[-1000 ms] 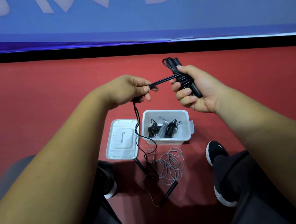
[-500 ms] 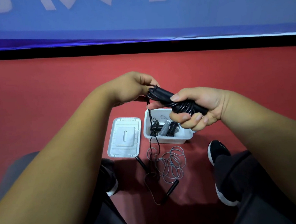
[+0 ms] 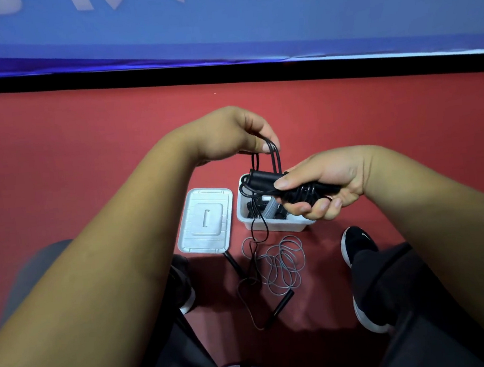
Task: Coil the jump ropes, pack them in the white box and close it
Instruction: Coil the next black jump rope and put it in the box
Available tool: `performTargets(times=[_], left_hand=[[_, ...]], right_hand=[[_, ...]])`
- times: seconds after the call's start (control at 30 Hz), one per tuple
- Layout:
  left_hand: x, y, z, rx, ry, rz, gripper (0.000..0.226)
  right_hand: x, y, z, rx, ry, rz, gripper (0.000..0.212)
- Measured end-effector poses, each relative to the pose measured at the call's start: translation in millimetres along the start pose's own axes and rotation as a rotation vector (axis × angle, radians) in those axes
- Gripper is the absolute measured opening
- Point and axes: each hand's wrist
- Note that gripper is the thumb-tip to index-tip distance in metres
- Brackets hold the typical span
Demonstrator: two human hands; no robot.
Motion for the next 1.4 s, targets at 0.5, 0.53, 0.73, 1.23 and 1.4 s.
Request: performTargets(times=[0.5,0.53,0.73,1.23,1.4], left_hand=[[1.0,-1.9,-9.3,0.025,0.101,-0.013,0.026],[1.0,-2.4,-10.3,0.019,0.113,-0.024,0.023],[2.7,-6.0,-7.9,0.219,0.205,0.001,0.009],[8.7,-8.7,-9.3,0.006,0.225,0.221,0.027],[5.9,-4.9,-11.0,-0.130,0.135,0.138,0.019]], right_hand=[[9.8,13.0,-13.7,0.205,0.281,0.633,0.038],[8.9,13.0,-13.8,0.213,0.303,0.636,0.038],[8.8,10.1,-12.8,0.212,0.392,0.567,0.045],[13.5,10.5,-15.7,0.322,0.481,0.639,0.046],[10.9,9.2,-20.0,0.376,0.523,0.635,0.042]])
Point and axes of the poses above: each hand's wrist, its own x-axis towards the middle knuckle, its own y-axis out of the back of the hand, z = x × y, and after that the axes turned 14 degrees about x, right-handed
